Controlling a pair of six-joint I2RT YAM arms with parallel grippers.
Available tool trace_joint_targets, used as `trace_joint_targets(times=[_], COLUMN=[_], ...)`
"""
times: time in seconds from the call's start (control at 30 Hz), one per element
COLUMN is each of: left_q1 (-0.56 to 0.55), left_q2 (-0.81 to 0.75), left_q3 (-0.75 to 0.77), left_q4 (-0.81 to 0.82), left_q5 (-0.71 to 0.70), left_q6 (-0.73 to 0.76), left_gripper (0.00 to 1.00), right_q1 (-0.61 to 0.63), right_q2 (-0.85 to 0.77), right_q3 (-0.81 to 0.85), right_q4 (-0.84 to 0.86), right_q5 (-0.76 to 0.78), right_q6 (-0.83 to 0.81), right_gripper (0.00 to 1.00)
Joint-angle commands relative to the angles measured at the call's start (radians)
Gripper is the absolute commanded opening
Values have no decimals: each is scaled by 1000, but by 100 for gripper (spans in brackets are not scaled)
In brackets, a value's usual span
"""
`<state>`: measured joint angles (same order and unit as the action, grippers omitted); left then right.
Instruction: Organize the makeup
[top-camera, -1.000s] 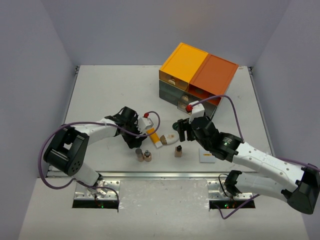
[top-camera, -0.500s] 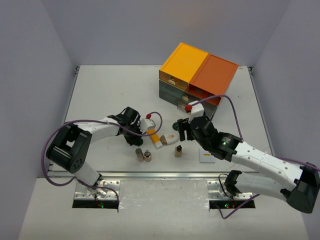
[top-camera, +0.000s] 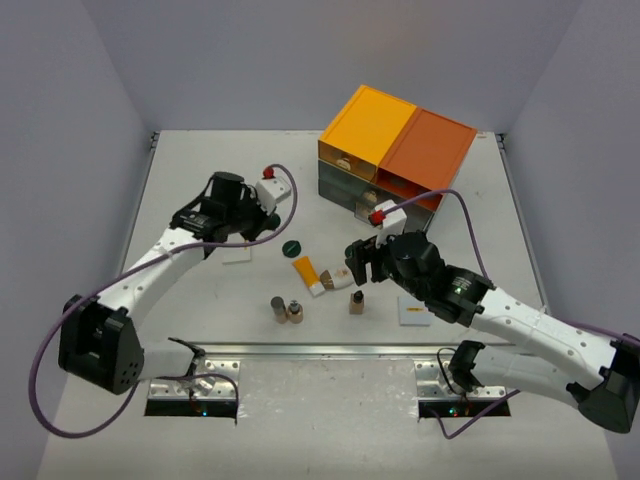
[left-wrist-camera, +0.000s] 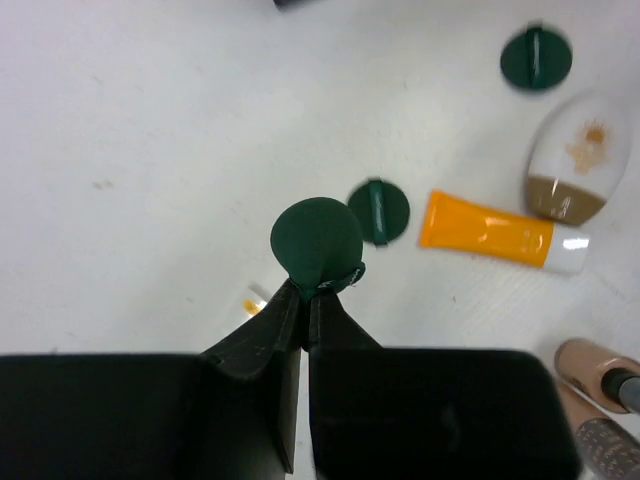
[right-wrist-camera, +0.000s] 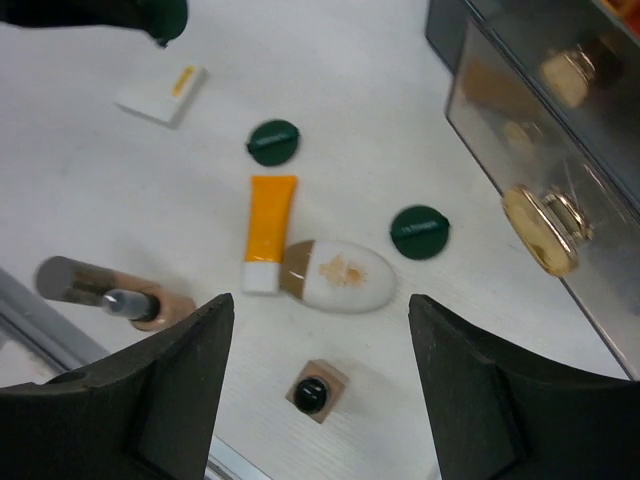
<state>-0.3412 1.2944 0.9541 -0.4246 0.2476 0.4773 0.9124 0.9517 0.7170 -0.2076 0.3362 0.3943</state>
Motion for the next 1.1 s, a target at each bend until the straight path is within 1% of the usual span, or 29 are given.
trace_joint_targets(times=[0.0,0.07,0.1,0.17,0.33,0.53,0.6,0.67,0.77,1.07], left_q1=[22,23,24,23,24,24,24,22,24,24], left_q2=[-206,-299,-305,-342,-355,-392,-397,-400,-401,-419], left_q3=[73,78,78,90,112,125,128,135,148,150], left_q4=[29,28,26,-3,-54,-70,-73,-77,-85,-102], left_q5=[186,278,311,396,472,479,489,498,492,513], left_q6=[-41,-47,-48,-51,-83,-85,-89,-86,-89,-104], left_gripper=[0,0,0,0,0,0,0,0,0,0], right_q1=[5,5,5,6,6,-8,-11,-15,-22,-41], right_q2=[-14,30,54,117,243,302,327,352,369,363], right_q3=[73,116,137,209,332,379,402,427,461,397], right_q4=[194,255,271,305,418,426,426,411,366,414], right_q5=[-265,-373,-379,-474,-620,-537,-543,-542,-474,-471], right_q6=[-77,-84,-83,-68,-10,7,18,29,41,126], right_gripper=[71,70,70,69,67,62,61,60,58,46])
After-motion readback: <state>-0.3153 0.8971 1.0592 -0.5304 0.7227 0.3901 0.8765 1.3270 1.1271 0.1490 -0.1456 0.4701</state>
